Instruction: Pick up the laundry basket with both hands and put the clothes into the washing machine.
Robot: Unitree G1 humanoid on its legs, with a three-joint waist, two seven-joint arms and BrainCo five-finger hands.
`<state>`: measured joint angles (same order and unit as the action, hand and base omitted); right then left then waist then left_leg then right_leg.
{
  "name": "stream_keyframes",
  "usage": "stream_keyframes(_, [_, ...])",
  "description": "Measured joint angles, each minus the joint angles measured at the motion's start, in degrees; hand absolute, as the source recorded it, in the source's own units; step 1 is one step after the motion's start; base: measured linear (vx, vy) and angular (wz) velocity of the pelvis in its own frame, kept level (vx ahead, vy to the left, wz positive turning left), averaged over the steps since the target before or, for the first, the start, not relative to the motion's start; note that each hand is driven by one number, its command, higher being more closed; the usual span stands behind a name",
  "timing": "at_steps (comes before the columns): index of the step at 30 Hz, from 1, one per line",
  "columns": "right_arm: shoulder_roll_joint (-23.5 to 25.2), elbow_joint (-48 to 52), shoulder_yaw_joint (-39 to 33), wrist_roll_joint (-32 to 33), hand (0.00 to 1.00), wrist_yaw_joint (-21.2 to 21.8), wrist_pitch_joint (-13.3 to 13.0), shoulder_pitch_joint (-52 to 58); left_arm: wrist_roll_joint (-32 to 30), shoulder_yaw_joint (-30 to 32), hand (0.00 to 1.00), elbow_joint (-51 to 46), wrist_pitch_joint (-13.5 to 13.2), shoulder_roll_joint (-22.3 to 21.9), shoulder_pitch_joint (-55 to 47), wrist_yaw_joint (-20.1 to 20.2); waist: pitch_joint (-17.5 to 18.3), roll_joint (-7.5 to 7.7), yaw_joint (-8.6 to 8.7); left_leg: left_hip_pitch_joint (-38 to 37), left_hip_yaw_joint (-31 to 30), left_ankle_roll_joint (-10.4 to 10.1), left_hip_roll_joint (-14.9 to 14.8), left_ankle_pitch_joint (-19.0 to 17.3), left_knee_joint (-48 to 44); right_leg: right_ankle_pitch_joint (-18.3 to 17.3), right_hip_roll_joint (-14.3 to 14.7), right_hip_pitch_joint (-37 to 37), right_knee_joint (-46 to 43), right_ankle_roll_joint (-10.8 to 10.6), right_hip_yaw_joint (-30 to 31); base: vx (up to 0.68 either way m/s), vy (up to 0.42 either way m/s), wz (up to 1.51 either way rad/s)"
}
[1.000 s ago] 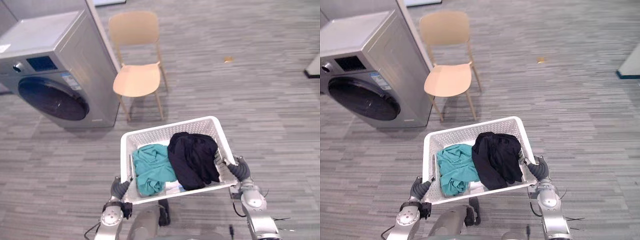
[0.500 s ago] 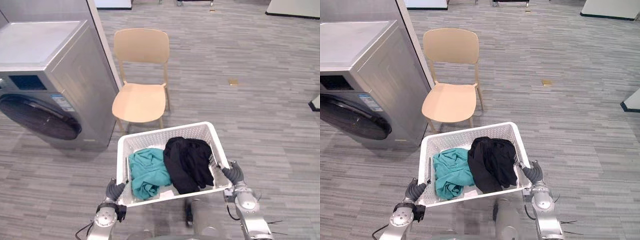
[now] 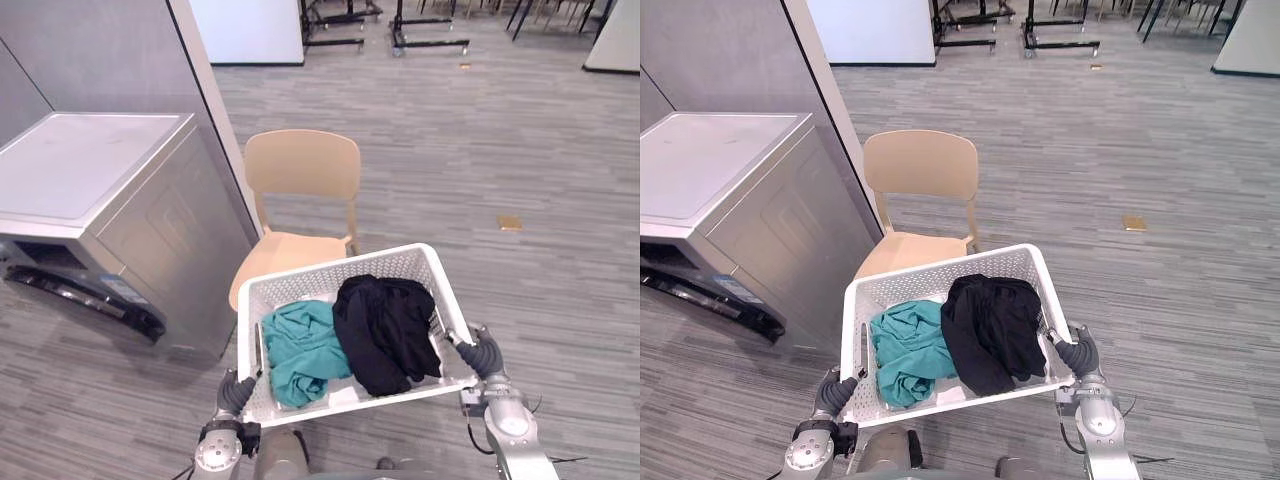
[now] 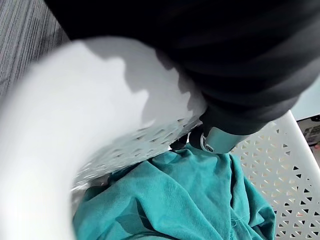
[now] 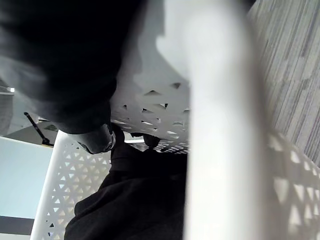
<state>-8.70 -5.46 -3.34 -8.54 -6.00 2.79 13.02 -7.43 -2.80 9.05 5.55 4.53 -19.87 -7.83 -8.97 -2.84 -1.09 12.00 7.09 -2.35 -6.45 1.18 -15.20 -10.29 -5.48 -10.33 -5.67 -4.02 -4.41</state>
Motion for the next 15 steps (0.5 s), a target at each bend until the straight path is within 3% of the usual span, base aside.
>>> stream_keyframes(2, [0.45, -0.01, -0.11, 0.02, 1.0, 0.07, -0.05, -0.01, 0.0, -0.2, 1.0, 0.04, 0.2, 1.01, 1.03, 0.09, -0.09, 1.4, 0.2, 1.15, 0.76, 1.71, 1.79, -3.62, -3.5, -0.04, -2.67, -0.39, -0.18, -1.03, -0.12, 0.37, 0.259, 0.04])
stream_keyframes(4, [0.44, -0.03, -1.07, -0.02, 1.0, 0.2, -0.07, -0.36, 0.0, -0.83, 1.0, 0.07, 0.21, 0.98, 1.21, 0.09, -0.02, 1.69, 0.22, 1.42, 1.23, 2.69, 3.56, -7.87, -6.55, -0.58, -4.47, 0.09, -3.23, -2.66, 0.06, 0.29, 0.257, -0.08])
stream_keyframes(5, [0.4, -0.42, -1.37, -0.06, 1.0, 0.5, -0.13, -0.29, 0.0, -1.55, 1.0, 0.17, 0.21, 1.0, 1.25, 0.09, -0.01, 1.46, 0.3, 0.52, 1.6, 3.0, 4.5, -10.54, -7.58, -1.82, -5.89, 3.01, -11.43, -4.64, 0.38, 0.2, 0.203, -0.06])
stream_keyframes(6, [0.4, -0.8, -1.4, -0.06, 1.0, 0.7, -0.16, -0.3, 0.0, -1.84, 1.0, 0.23, 0.2, 1.12, 1.32, 0.09, -0.05, 1.45, 0.35, -0.23, 1.93, 3.51, 5.01, -11.17, -7.53, -2.02, -6.73, 5.55, -17.48, -4.98, 0.98, 0.3, 0.278, -0.07])
stream_keyframes(7, [0.56, -2.36, -1.29, -0.1, 1.0, 0.76, -0.28, -0.62, -0.01, -2.25, 1.0, 1.0, 0.23, 2.32, 1.67, 0.09, -0.26, 1.73, 0.88, -2.6, 2.67, 5.0, 6.22, -12.29, -7.35, -1.46, -8.81, 15.21, -37.48, -5.57, 3.36, 0.26, 0.211, 0.0])
stream_keyframes(9, [1.03, -3.93, -0.59, -0.21, 1.0, 0.72, -0.24, -1.26, -0.01, -2.27, 1.0, 2.19, 0.33, 3.25, 2.23, 0.08, -0.49, 1.98, 1.8, -4.44, 2.73, 5.54, 6.95, -12.89, -6.83, -2.58, -8.73, 19.22, -44.62, -4.47, 2.97, 0.26, 0.156, 0.08])
stream_keyframes(10, [1.54, -5.41, 0.23, -0.61, 1.0, 0.55, -0.18, -2.16, -0.01, -2.17, 1.0, 2.78, 0.65, 4.06, 2.64, 0.02, -1.05, 1.95, 2.02, -6.89, 2.7, 5.83, 7.47, -13.62, -5.62, -4.7, -7.28, 22.79, -46.58, -2.87, 2.66, 0.26, 0.096, 0.07])
stream_keyframes(13, [1.39, -5.43, 1.19, -0.6, 1.0, -0.05, -0.18, -2.16, -0.01, -2.18, 1.0, 2.77, 0.7, 4.83, 2.71, -0.02, -1.25, 1.83, 2.76, -9.06, 2.09, 5.92, 7.84, -13.78, -4.15, -6.83, -2.69, 24.98, -38.38, -1.88, 2.24, 0.24, 0.009, 0.26])
stream_keyframes(14, [1.45, -5.38, 1.5, -0.59, 1.0, -0.31, -0.23, -2.21, -0.01, -2.2, 1.0, 2.66, 0.68, 5.35, 2.86, -0.02, -1.04, 3.2, 2.93, -9.42, 1.37, 5.87, 9.37, -13.78, -4.24, -2.55, -1.88, 24.33, -26.95, 1.81, 0.52, 0.3, -0.06, 0.47])
stream_keyframes(15, [1.43, -5.52, 1.65, -0.59, 1.0, -0.39, -0.28, -2.48, -0.04, -2.22, 1.0, 3.02, 0.69, 5.17, 3.35, -0.02, -1.19, 3.52, 2.93, -9.37, 0.92, 5.52, 10.02, -14.0, -4.49, -2.53, -2.23, 24.28, -25.06, 2.63, 0.24, 0.3, -0.067, 0.42])
